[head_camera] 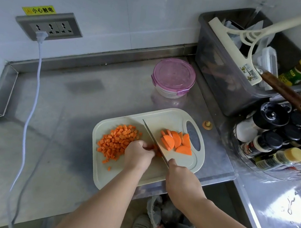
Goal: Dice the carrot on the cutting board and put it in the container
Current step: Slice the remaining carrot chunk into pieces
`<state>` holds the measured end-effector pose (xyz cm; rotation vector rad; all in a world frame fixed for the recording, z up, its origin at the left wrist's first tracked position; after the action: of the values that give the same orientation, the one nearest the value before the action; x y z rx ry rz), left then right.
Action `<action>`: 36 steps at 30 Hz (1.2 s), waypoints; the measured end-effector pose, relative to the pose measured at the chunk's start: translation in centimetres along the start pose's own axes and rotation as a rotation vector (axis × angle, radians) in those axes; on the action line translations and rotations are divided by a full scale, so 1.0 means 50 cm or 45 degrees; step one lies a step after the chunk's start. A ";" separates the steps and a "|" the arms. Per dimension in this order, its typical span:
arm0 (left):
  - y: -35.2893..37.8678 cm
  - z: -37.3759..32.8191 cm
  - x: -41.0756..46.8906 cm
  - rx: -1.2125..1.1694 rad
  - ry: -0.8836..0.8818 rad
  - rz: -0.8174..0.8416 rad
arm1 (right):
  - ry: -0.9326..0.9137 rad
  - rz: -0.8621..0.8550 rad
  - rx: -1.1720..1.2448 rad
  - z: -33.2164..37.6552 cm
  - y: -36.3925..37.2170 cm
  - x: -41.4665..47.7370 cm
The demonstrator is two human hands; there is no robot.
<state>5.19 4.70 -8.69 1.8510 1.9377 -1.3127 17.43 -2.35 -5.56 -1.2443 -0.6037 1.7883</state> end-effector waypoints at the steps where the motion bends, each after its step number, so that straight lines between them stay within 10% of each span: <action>1: -0.001 0.000 -0.001 0.007 -0.001 -0.005 | 0.005 -0.001 0.006 0.000 0.001 0.001; 36: -0.001 0.006 -0.001 -0.063 -0.043 0.014 | 0.007 -0.019 0.032 0.018 0.003 -0.017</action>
<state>5.01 4.46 -8.81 1.8018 1.9227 -1.2729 16.68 -3.10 -4.91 -1.2246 -0.5843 1.7742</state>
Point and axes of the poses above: each hand's wrist, its own x-axis towards the middle knuckle, its own y-axis out of the palm, z = x × y, the point moved 5 cm from there along x, towards the middle knuckle, and after that the axes turned 12 degrees about -y, right-handed, at the moved point
